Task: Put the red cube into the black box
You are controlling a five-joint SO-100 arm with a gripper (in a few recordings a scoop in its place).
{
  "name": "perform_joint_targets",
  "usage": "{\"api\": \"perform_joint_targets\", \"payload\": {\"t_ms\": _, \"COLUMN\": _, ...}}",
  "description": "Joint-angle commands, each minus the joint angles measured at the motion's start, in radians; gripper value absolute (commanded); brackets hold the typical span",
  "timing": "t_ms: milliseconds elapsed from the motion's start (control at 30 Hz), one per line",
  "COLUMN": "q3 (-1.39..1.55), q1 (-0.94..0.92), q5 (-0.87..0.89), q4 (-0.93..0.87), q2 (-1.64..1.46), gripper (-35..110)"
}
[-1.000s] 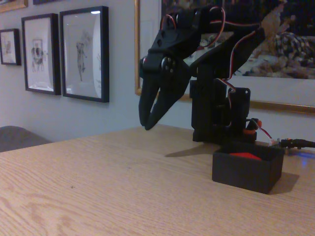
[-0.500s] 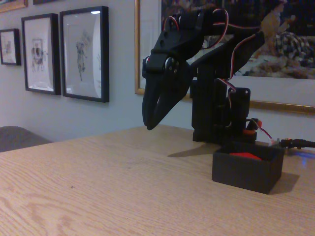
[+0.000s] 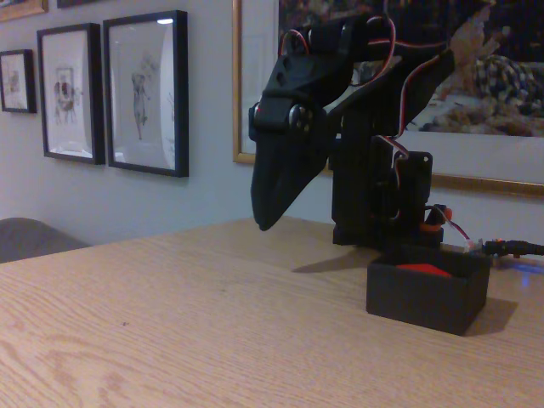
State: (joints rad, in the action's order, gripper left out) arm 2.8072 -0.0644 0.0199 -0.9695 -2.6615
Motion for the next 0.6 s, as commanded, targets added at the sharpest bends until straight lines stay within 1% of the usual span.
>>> {"api": "perform_joint_targets", "payload": {"t_ms": 0, "q3": -0.003, "q1": -0.008, "q5": 0.014, "q4": -0.003, "q2": -0.026, "gripper": -3}}
{"api": "perform_joint_targets", "payload": {"t_ms": 567, "q3": -0.006, "q1": -0.012, "q5": 0.012, "q4": 0.000, "q2": -0.014, "gripper": -4}}
